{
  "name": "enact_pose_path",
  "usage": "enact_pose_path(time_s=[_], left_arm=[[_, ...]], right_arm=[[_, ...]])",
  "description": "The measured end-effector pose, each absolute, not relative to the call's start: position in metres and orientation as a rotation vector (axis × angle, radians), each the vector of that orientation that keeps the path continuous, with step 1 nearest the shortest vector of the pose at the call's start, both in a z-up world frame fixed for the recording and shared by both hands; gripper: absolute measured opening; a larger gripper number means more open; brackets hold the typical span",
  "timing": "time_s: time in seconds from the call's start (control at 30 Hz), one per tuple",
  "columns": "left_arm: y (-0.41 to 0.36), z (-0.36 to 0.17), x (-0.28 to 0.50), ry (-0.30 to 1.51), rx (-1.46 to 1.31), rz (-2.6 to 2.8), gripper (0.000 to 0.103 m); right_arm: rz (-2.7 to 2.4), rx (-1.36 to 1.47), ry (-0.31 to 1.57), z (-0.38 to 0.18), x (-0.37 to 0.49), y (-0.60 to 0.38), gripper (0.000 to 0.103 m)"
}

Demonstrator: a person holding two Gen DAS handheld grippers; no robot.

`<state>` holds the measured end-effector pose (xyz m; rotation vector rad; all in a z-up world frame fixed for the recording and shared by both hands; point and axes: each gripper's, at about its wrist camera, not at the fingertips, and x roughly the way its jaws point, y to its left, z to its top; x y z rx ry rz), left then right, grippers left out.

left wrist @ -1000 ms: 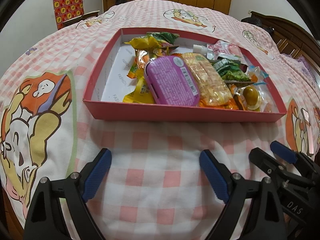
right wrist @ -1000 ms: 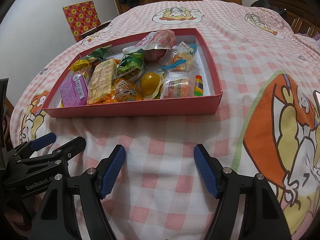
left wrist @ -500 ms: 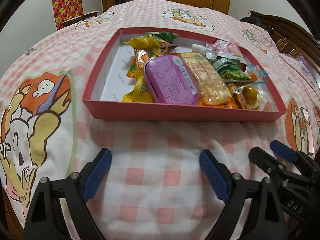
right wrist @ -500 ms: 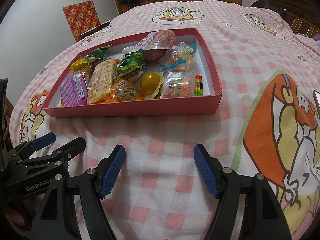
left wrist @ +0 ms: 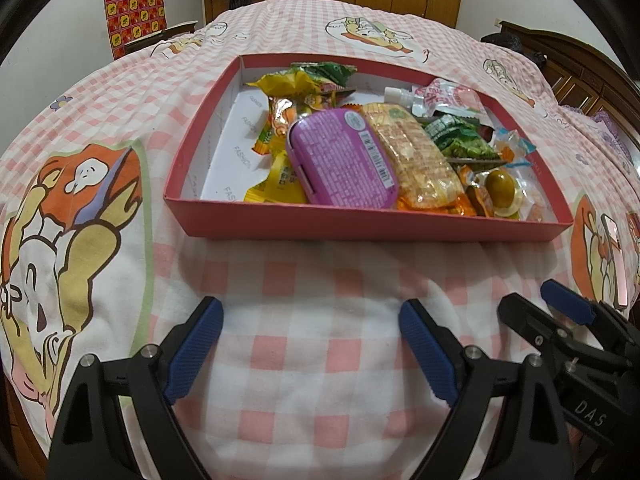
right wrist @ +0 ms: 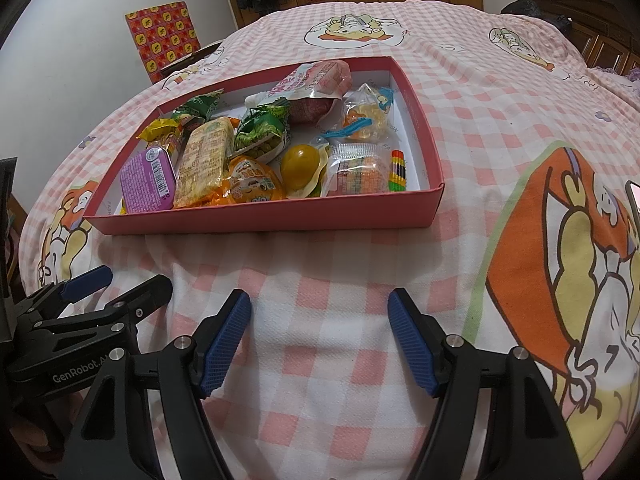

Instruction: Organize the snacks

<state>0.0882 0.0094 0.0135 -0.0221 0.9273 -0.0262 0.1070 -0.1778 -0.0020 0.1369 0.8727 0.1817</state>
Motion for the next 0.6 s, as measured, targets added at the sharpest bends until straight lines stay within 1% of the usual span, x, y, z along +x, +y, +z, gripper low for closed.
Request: enact_pose_path(time_s=[0.6], left_arm=[[0.0071,0.0123,0.0867,0.934,-0.024,-0.026,0.093]], right_arm=[[0.182,0.138,0.873,-0.0020,0.1069,-0.1778,0.073]])
